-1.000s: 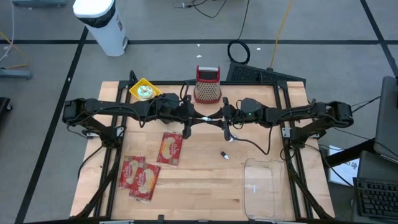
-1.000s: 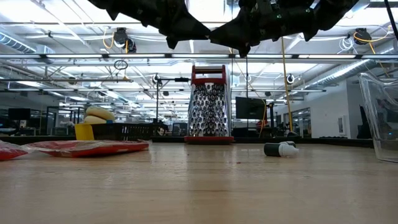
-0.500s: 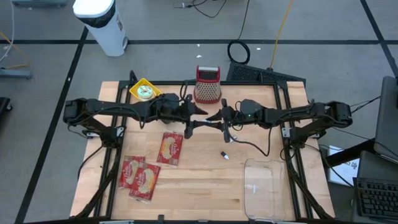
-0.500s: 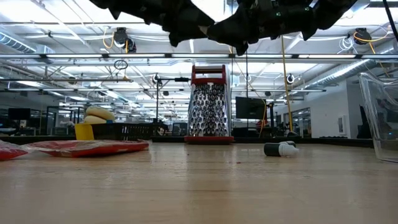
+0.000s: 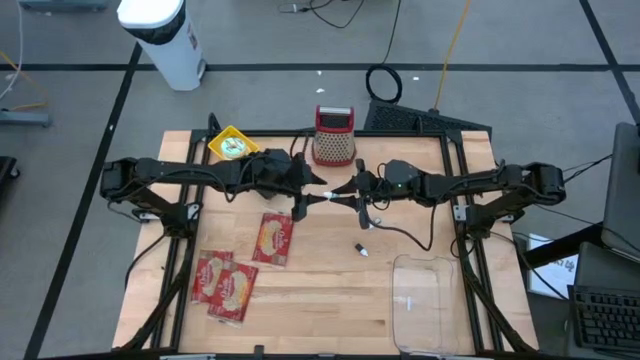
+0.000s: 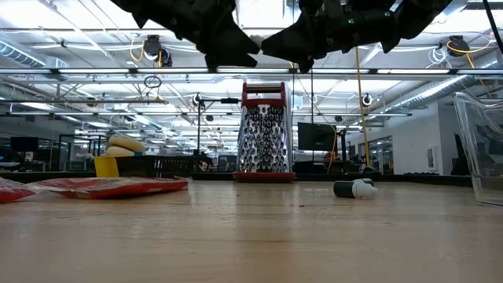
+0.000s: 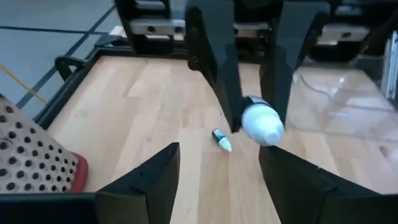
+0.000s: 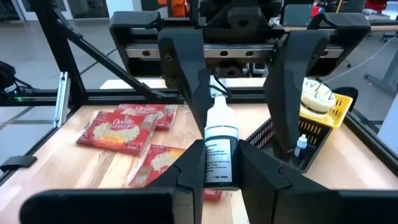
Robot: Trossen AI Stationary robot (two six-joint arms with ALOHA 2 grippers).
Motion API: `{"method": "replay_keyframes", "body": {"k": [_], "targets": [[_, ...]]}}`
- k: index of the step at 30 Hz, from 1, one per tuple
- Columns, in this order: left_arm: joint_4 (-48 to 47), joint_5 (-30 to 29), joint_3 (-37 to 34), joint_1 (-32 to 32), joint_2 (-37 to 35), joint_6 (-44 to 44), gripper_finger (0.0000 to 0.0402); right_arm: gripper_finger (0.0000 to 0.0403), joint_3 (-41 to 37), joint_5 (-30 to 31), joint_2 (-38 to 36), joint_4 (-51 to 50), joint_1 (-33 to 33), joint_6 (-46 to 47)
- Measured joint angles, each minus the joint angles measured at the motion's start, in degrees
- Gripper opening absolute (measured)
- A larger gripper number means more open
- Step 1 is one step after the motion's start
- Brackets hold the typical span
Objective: Pick & Place Food Item
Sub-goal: Put the top green food coloring bottle into the black bin
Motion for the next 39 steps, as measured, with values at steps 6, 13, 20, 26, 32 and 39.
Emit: {"method": "replay_keyframes", "body": {"k": [6, 13, 20, 26, 32, 39], "targets": [[2.2, 2.3, 0.0, 0.2, -0.1, -0.2, 0.0197, 0.007, 0.0, 0.0, -0.1, 0.2, 0.0, -0.1], [2.7, 4.7, 0.0, 0.0, 0.1, -0.4, 0.0189, 0.0065, 0.0, -0.2, -0.1, 0.0, 0.0, -0.2], [4.7, 6.7, 0.1, -0.6, -0.1, 0.8, 0.0192, 0.0067, 0.0, 0.1, -0.1, 0.0, 0.0, -0.3], [5.6, 6.6, 0.1, -0.6, -0.1, 1.1, 0.0187, 0.0068, 0.0, 0.2, -0.1, 0.1, 0.0, -0.9], [5.5, 6.2, 0.1, -0.6, -0.1, 1.3, 0.0167, 0.0065, 0.0, 0.2, -0.1, 0.1, 0.0, -0.9], [5.4, 6.0, 0.1, -0.5, -0.1, 1.4, 0.0086, 0.0069, -0.1, 0.0, -0.1, 0.1, 0.0, -0.9]]}}
